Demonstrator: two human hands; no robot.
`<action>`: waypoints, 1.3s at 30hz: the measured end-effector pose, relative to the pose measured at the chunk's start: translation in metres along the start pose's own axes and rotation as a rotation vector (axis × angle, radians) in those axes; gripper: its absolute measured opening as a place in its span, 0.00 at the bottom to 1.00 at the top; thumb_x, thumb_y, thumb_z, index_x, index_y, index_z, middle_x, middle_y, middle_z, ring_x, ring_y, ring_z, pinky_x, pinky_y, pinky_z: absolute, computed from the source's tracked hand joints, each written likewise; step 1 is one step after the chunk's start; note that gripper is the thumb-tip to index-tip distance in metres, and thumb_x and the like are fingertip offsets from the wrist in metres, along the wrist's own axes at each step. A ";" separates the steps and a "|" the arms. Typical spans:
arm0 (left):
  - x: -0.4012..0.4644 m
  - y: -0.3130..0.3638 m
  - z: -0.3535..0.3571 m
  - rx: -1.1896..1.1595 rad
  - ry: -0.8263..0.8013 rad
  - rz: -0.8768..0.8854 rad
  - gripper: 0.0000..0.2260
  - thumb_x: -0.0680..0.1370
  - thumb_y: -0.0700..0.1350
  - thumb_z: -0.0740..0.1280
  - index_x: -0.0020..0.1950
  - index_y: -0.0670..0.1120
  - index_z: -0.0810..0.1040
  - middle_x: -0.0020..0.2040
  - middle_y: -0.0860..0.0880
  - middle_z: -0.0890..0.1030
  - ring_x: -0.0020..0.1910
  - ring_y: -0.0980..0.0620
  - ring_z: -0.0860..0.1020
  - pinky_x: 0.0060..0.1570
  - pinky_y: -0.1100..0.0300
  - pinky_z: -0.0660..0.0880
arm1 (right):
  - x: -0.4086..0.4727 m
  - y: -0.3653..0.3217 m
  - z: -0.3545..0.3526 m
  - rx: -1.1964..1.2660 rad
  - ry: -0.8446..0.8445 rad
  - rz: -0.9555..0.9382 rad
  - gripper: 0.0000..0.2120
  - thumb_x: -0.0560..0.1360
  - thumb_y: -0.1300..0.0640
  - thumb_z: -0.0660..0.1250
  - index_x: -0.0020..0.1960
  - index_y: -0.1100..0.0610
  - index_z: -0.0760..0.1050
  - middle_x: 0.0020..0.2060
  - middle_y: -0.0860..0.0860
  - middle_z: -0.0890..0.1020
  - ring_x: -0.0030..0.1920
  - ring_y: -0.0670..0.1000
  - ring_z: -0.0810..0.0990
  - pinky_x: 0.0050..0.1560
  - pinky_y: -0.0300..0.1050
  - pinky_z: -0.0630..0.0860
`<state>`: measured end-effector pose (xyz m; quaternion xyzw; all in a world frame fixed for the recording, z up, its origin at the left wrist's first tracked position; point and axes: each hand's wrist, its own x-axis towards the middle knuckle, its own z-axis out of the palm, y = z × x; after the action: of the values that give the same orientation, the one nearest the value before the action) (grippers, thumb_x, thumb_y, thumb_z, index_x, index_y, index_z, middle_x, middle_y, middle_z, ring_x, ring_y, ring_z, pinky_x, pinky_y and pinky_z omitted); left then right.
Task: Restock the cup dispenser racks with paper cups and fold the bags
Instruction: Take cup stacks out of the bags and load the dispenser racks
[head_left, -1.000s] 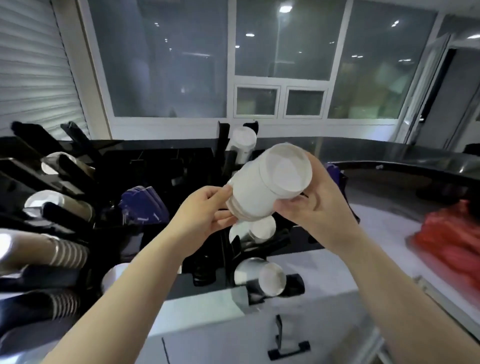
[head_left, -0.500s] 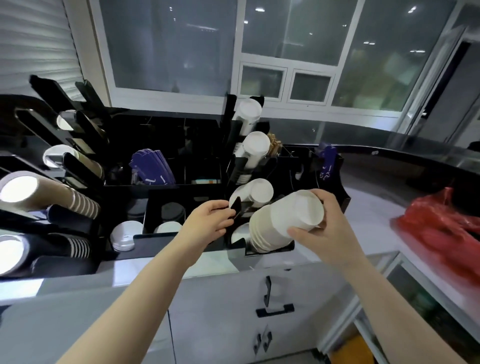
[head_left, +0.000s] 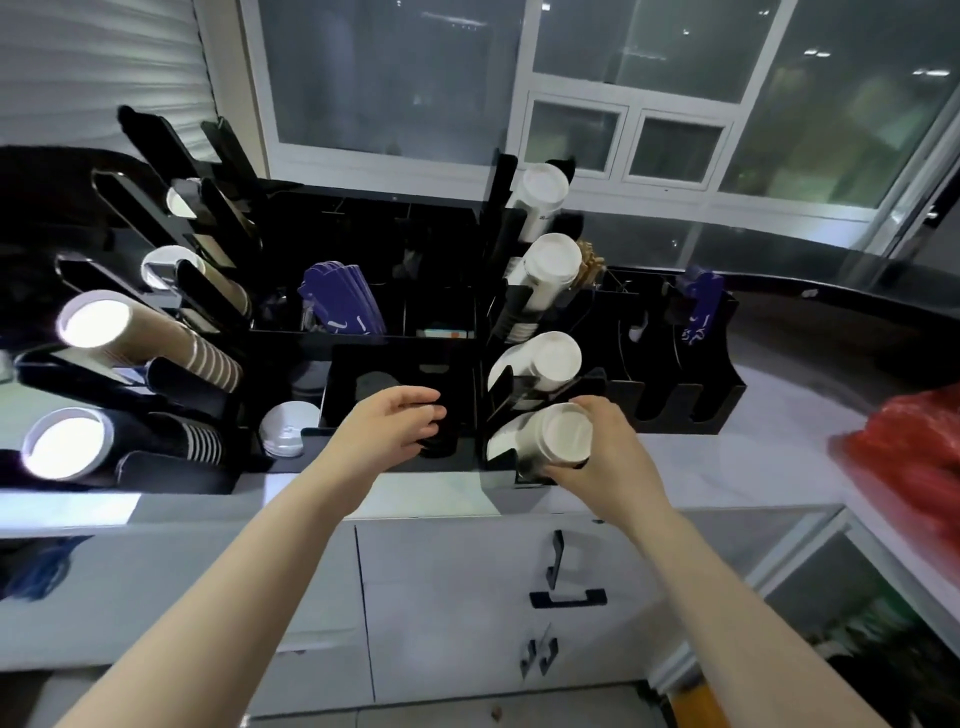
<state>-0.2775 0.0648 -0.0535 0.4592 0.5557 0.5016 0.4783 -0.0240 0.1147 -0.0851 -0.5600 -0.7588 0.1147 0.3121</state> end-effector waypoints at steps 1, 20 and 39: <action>-0.001 0.000 -0.001 0.015 0.000 0.006 0.08 0.79 0.43 0.63 0.55 0.52 0.78 0.52 0.54 0.83 0.54 0.55 0.81 0.57 0.56 0.75 | -0.001 0.001 0.000 0.013 0.000 0.002 0.35 0.62 0.48 0.78 0.63 0.45 0.64 0.57 0.42 0.70 0.57 0.46 0.72 0.48 0.43 0.70; -0.042 0.015 0.109 0.555 -0.213 0.508 0.20 0.77 0.46 0.64 0.68 0.60 0.70 0.63 0.66 0.72 0.60 0.70 0.68 0.57 0.73 0.63 | -0.060 0.029 -0.071 -0.032 0.000 0.014 0.26 0.76 0.46 0.65 0.72 0.49 0.65 0.69 0.43 0.69 0.69 0.45 0.66 0.65 0.36 0.58; -0.067 -0.003 0.538 0.571 -0.602 0.726 0.21 0.77 0.44 0.67 0.69 0.56 0.68 0.63 0.63 0.67 0.64 0.63 0.66 0.60 0.67 0.61 | -0.244 0.331 -0.337 -0.222 0.292 0.397 0.14 0.73 0.54 0.70 0.58 0.53 0.80 0.57 0.47 0.80 0.59 0.47 0.75 0.59 0.35 0.63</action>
<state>0.2648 0.0619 -0.0729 0.8560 0.3143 0.3103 0.2686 0.4803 -0.0545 -0.0797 -0.7393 -0.5891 0.0078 0.3262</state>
